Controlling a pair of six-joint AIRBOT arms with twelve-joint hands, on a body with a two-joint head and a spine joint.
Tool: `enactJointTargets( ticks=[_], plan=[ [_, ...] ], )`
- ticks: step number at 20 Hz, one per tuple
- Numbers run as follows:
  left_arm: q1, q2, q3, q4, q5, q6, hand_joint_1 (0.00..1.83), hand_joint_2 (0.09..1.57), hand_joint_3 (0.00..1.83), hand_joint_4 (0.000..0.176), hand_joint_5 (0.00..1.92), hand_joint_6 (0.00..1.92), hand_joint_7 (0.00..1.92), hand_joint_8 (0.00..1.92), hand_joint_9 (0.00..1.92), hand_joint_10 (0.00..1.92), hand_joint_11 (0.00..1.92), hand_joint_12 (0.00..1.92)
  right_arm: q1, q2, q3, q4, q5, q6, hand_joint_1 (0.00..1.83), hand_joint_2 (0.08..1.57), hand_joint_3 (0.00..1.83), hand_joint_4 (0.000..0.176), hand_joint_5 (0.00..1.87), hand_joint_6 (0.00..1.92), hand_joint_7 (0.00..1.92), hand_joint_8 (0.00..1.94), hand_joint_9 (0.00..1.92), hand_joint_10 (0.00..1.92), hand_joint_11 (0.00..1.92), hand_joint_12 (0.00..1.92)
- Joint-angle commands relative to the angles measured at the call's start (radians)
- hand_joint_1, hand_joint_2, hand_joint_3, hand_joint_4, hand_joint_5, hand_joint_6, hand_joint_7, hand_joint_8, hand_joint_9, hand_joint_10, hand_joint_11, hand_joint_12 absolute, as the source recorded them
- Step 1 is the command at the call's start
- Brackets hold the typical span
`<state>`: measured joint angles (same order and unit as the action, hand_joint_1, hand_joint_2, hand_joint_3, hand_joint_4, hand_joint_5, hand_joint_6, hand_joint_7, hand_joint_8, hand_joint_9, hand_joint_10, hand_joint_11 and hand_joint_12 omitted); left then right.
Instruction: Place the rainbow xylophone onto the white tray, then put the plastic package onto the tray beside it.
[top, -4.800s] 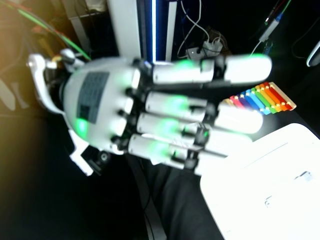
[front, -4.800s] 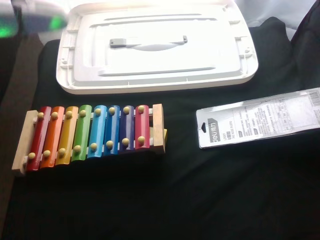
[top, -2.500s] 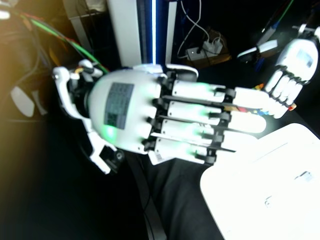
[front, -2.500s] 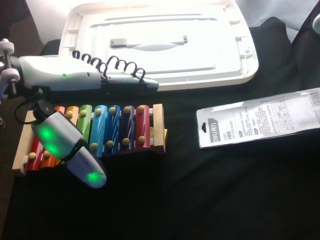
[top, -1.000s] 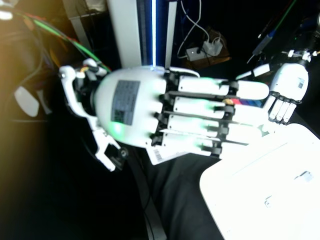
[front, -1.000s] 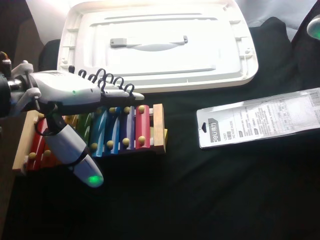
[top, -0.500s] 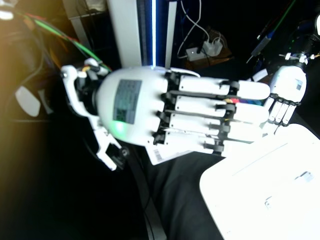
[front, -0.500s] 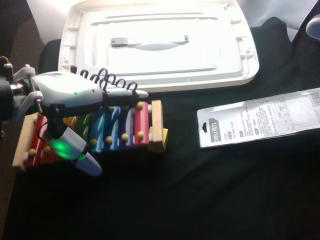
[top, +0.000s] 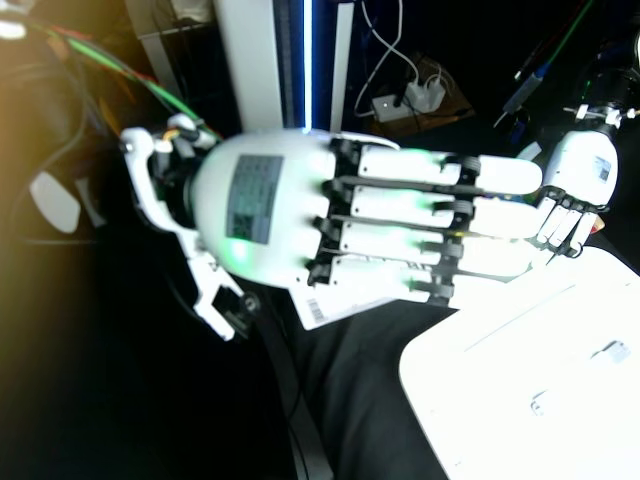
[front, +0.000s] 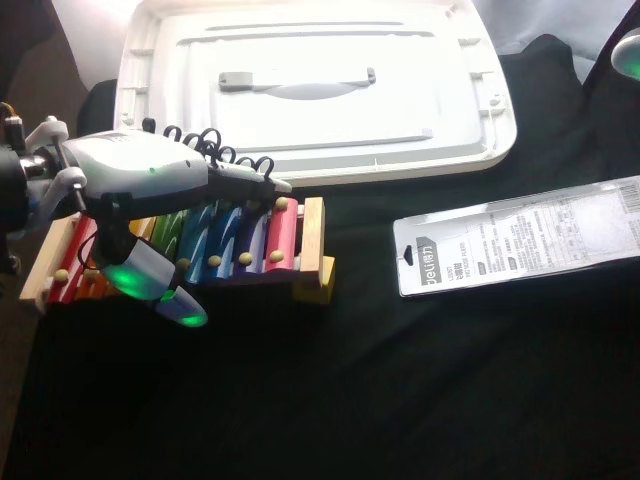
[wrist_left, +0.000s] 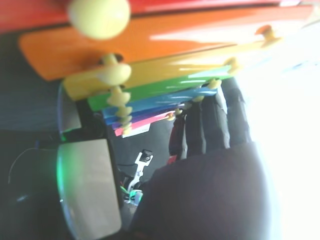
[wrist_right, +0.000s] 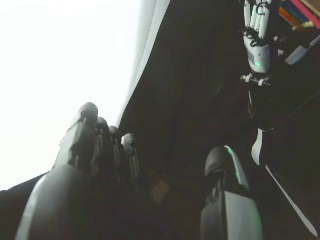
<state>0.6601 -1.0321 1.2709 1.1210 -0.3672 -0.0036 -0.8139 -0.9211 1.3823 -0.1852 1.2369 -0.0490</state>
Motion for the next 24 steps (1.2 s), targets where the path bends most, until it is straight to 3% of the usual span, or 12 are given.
enactJointTargets(
  ticks=[1,7,9,12,14,17,18,19,20,22,23,24],
  plan=[
    [0.016,-0.015,-0.003,0.018,-0.005,-0.003,1.23,1.03,0.0,0.0,0.49,0.01,0.73,0.02,0.78,0.05,0.34,0.9,0.015,-0.001,-0.003,0.05,0.112,0.007,0.75,1.05,0.02,0.016,0.09,0.0,0.03,0.0,0.03,0.0,0.0,0.21],
    [0.016,-0.015,0.006,-0.036,-0.008,0.03,1.23,1.06,0.0,0.0,0.6,0.03,0.83,0.01,0.93,0.09,0.43,1.07,0.015,-0.002,-0.002,0.05,0.113,0.007,0.78,1.02,0.0,0.016,0.1,0.0,0.05,0.0,0.04,0.0,0.0,0.15],
    [0.016,-0.015,0.011,-0.085,-0.007,0.069,1.23,1.06,0.0,0.0,0.65,0.06,0.83,0.09,0.79,0.5,0.4,1.16,0.015,-0.002,-0.002,0.05,0.113,0.007,0.79,1.02,0.0,0.018,0.1,0.0,0.05,0.0,0.04,0.0,0.0,0.14],
    [0.015,-0.018,0.021,-0.186,-0.003,0.158,1.21,1.07,0.0,0.0,0.65,0.17,0.69,0.46,0.56,1.01,0.38,1.32,0.015,-0.004,0.0,0.049,0.113,0.007,0.79,1.03,0.01,0.012,0.1,0.0,0.07,0.0,0.07,0.0,0.0,0.22],
    [0.013,-0.021,0.029,-0.227,-0.002,0.189,1.18,1.09,0.0,0.0,0.61,0.27,0.54,0.79,0.6,0.95,0.44,1.21,0.015,-0.006,0.001,0.049,0.113,0.006,0.81,1.02,0.0,0.01,0.12,0.0,0.08,0.0,0.09,0.0,0.0,0.28],
    [0.011,-0.022,0.034,-0.279,0.0,0.234,1.17,1.09,0.0,0.002,0.59,0.36,0.55,0.8,0.63,0.92,0.49,1.19,0.015,-0.006,0.001,0.049,0.113,0.006,0.82,1.02,0.0,0.011,0.12,0.0,0.09,0.0,0.09,0.0,0.0,0.29],
    [0.011,-0.022,0.035,-0.304,0.001,0.256,1.15,1.1,0.0,0.02,0.57,0.42,0.53,0.83,0.61,0.97,0.49,1.24,0.015,-0.006,0.001,0.049,0.113,0.006,0.82,1.03,0.01,0.002,0.13,0.0,0.1,0.0,0.1,0.01,0.0,0.36],
    [0.011,-0.022,0.036,-0.324,0.001,0.273,1.27,1.19,0.0,0.01,0.55,0.52,0.71,1.24,0.64,0.98,0.51,1.24,0.015,-0.006,0.001,0.049,0.113,0.006,0.79,1.0,0.0,0.007,0.13,0.0,0.1,0.0,0.11,0.01,0.0,0.38],
    [0.011,-0.022,0.038,-0.345,0.001,0.289,1.3,1.2,0.0,0.0,0.55,0.58,0.75,1.33,0.68,0.96,0.56,1.21,0.015,-0.006,0.001,0.049,0.113,0.006,0.8,1.02,0.0,0.002,0.13,0.0,0.11,0.0,0.12,0.01,0.0,0.43],
    [0.01,-0.022,0.04,-0.397,-0.002,0.331,1.31,1.21,0.0,0.01,0.53,0.59,0.75,1.36,0.69,0.93,0.57,1.19,0.015,-0.007,0.001,0.049,0.114,0.006,0.79,1.0,0.0,0.001,0.14,0.0,0.12,0.0,0.14,0.01,0.0,0.48],
    [0.01,-0.022,0.041,-0.423,-0.007,0.35,1.18,1.11,0.0,0.02,0.55,0.58,0.59,0.98,0.67,0.89,0.55,1.17,0.015,-0.007,0.001,0.049,0.114,0.006,0.8,1.01,0.0,0.0,0.13,0.0,0.12,0.0,0.14,0.01,0.0,0.5],
    [0.009,-0.021,0.042,-0.44,-0.013,0.36,1.14,1.09,0.0,0.03,0.55,0.56,0.58,0.82,0.65,0.88,0.52,1.16,0.015,-0.007,0.001,0.049,0.114,0.006,0.8,1.01,0.0,0.0,0.13,0.0,0.12,0.0,0.14,0.01,0.0,0.5]
  ],
)
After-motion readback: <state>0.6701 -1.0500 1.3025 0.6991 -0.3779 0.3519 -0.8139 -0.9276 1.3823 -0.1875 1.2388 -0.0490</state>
